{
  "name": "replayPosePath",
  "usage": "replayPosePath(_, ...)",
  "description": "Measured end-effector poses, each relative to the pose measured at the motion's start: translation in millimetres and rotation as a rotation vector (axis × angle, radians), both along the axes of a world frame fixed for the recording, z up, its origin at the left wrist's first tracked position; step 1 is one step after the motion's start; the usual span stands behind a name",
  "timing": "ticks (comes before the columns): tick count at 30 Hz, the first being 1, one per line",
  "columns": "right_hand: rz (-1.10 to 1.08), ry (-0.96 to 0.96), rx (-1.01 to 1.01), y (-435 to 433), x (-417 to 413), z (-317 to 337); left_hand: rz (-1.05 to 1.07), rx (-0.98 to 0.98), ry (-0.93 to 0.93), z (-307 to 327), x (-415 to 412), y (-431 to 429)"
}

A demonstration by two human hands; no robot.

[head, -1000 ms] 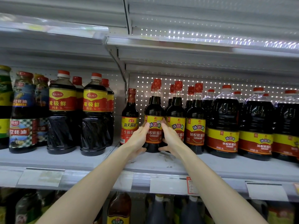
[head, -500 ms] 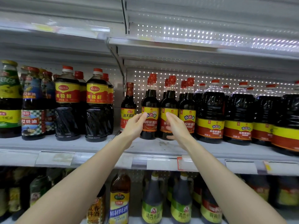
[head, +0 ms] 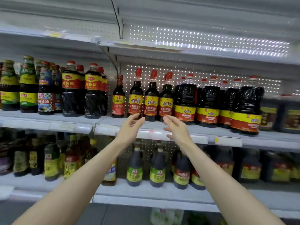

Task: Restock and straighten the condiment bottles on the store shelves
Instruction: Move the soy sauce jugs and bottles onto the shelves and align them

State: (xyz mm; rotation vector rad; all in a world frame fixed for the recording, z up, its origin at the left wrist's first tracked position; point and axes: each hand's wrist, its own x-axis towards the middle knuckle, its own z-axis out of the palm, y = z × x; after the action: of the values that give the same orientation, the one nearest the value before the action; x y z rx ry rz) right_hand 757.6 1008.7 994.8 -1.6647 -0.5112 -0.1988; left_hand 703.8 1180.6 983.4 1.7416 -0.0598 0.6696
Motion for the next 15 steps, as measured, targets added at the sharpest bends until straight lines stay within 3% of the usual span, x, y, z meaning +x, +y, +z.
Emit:
replayPosePath(6,0.025,0.085,-0.027,-63,-54,-69,-0.005,-0.002,0.077,-74,-61,-62)
replayPosePath(15,0.021,0.311,-0.067,-109,-88,-197,0.003,-0.107,0.337,-197,-108,-111)
